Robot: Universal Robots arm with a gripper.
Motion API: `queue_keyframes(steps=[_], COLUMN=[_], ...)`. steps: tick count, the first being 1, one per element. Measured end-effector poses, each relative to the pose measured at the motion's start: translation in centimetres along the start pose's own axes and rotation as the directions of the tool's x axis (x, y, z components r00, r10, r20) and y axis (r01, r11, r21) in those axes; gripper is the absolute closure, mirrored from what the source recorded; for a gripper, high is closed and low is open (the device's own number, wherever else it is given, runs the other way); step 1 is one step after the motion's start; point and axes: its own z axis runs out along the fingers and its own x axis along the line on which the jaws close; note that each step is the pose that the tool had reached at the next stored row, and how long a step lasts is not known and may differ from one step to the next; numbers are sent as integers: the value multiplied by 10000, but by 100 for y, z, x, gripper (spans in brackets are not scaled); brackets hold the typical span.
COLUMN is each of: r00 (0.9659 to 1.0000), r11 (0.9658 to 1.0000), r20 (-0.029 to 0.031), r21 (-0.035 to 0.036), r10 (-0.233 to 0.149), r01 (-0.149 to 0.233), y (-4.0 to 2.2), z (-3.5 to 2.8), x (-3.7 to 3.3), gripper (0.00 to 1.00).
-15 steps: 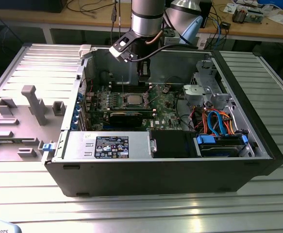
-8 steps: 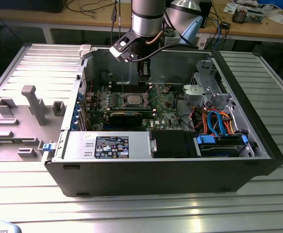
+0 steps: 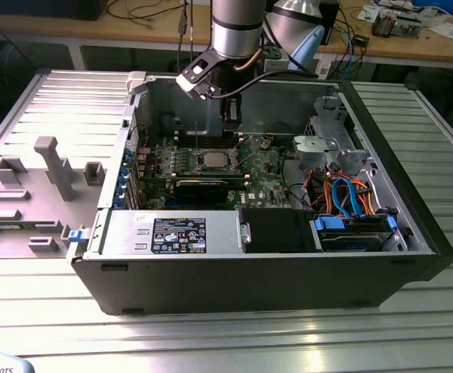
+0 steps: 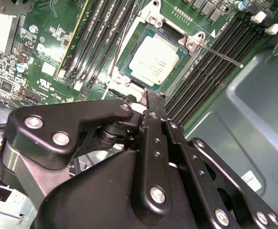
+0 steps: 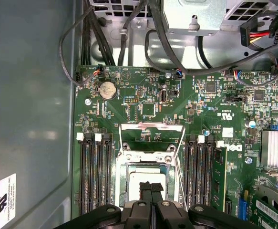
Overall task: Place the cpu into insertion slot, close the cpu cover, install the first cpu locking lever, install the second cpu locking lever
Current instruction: 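Close the cpu cover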
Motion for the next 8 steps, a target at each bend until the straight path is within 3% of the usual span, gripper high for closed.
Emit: queue_keyframes(steps=[8], r00=[10000], r11=[10000], r20=[1], r21=[0], r10=[1], r01=[-1], y=[20], z=[0], x=[-1], gripper=[89])
